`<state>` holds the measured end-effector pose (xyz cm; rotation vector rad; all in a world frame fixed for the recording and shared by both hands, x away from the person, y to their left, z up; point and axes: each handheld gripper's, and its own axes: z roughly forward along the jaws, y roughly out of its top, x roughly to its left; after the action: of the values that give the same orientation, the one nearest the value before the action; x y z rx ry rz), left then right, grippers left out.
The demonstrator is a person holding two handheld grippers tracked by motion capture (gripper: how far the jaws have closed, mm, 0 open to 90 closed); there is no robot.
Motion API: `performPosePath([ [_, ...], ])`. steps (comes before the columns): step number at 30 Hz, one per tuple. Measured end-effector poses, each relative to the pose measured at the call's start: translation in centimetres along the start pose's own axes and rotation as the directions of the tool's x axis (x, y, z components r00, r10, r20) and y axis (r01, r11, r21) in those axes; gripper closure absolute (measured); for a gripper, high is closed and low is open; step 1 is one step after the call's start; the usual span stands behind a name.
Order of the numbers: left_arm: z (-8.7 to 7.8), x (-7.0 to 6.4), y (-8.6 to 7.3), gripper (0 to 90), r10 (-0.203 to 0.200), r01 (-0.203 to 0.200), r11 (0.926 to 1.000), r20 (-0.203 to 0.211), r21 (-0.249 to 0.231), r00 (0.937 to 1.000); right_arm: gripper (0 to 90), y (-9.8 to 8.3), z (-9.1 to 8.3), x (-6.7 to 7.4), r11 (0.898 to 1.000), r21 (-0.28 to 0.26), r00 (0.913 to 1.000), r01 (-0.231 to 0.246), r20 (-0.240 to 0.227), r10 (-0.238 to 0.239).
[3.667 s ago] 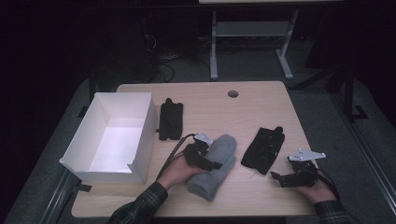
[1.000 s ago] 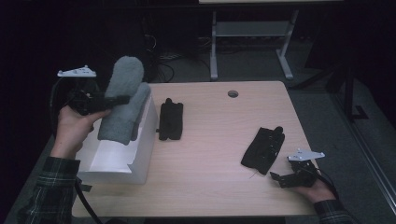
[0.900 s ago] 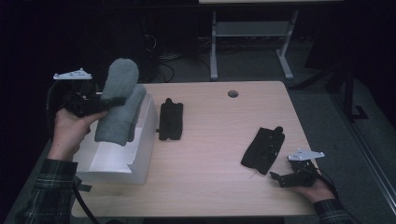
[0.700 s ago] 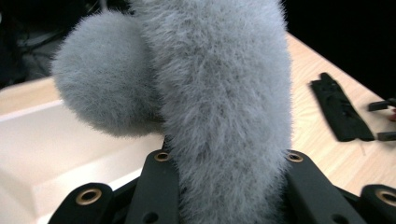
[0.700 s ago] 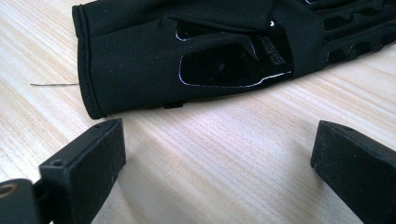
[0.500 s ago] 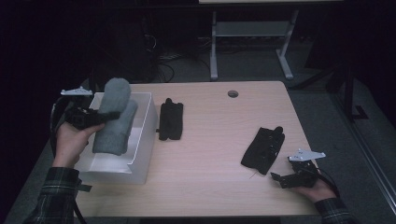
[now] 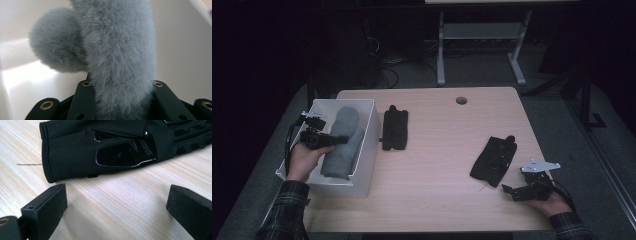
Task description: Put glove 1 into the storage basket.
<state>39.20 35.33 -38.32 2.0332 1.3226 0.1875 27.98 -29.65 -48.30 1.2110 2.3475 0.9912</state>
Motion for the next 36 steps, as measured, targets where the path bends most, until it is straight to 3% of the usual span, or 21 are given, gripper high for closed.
performPosePath([
  [3, 0.8, 0.5, -0.3, 68.9, 0.001, -0.001, 0.9995, -0.016, 0.031, 0.9999, 2.8, 0.0, 0.0, 0.0, 1.0, 0.0, 1.0, 0.0, 0.0, 0.0],
  [10, 2.9, 2.2, -1.5, 65.4, -0.036, 0.039, 0.9926, -0.031, 0.115, 0.9989, 2.8, 0.0, 0.0, 0.0, 1.0, 0.0, 1.0, -0.002, 0.001, 0.002],
  [12, 3.4, 2.6, -1.9, 57.9, -0.06, 0.063, 0.9918, -0.029, 0.111, 0.9978, 2.8, 0.0, 0.0, 0.0, 1.0, 0.001, 1.0, -0.005, 0.002, 0.005],
  [13, 3.4, 2.8, -2.0, 57.9, -0.066, 0.07, 0.9921, -0.035, 0.105, 0.9972, 2.8, 0.0, 0.0, 0.0, 1.0, 0.001, 1.0, -0.005, 0.002, 0.005],
  [14, 3.3, 2.7, -1.9, 49.1, -0.062, 0.066, 0.9932, -0.047, 0.096, 0.997, 2.8, 0.0, 0.0, 0.0, 1.0, 0.001, 1.0, -0.005, 0.003, 0.005],
  [16, 3.2, 2.6, -1.8, 45.5, -0.05, 0.055, 0.9943, -0.057, 0.091, 0.9971, 2.8, 0.0, 0.0, 0.0, 1.0, 0.001, 1.0, -0.005, 0.003, 0.005],
  [18, 2.8, 2.2, -1.5, 30.9, -0.05, 0.057, 0.9958, -0.091, 0.072, 0.9946, 2.8, 0.0, 0.0, 0.0, 1.0, 0.0, 1.0, -0.006, 0.003, 0.006],
  [24, 1.4, 1.1, 0.1, 19.7, -0.005, 0.007, 0.9999, -0.153, 0.012, 0.9882, 2.8, 0.0, 0.0, 0.0, 1.0, 0.002, 1.0, -0.005, 0.004, 0.005],
  [32, -1.5, -1.6, 2.6, 18.1, 0.039, -0.048, 0.9958, -0.103, -0.078, 0.9939, 2.8, 0.0, 0.0, 0.0, 1.0, 0.002, 1.0, -0.007, 0.004, 0.007],
  [36, -2.6, -3.3, 3.6, 18.1, 0.075, -0.083, 0.9896, -0.071, -0.117, 0.9947, 2.8, 0.0, 0.0, 0.0, 1.0, 0.002, 1.0, -0.007, 0.004, 0.007],
])
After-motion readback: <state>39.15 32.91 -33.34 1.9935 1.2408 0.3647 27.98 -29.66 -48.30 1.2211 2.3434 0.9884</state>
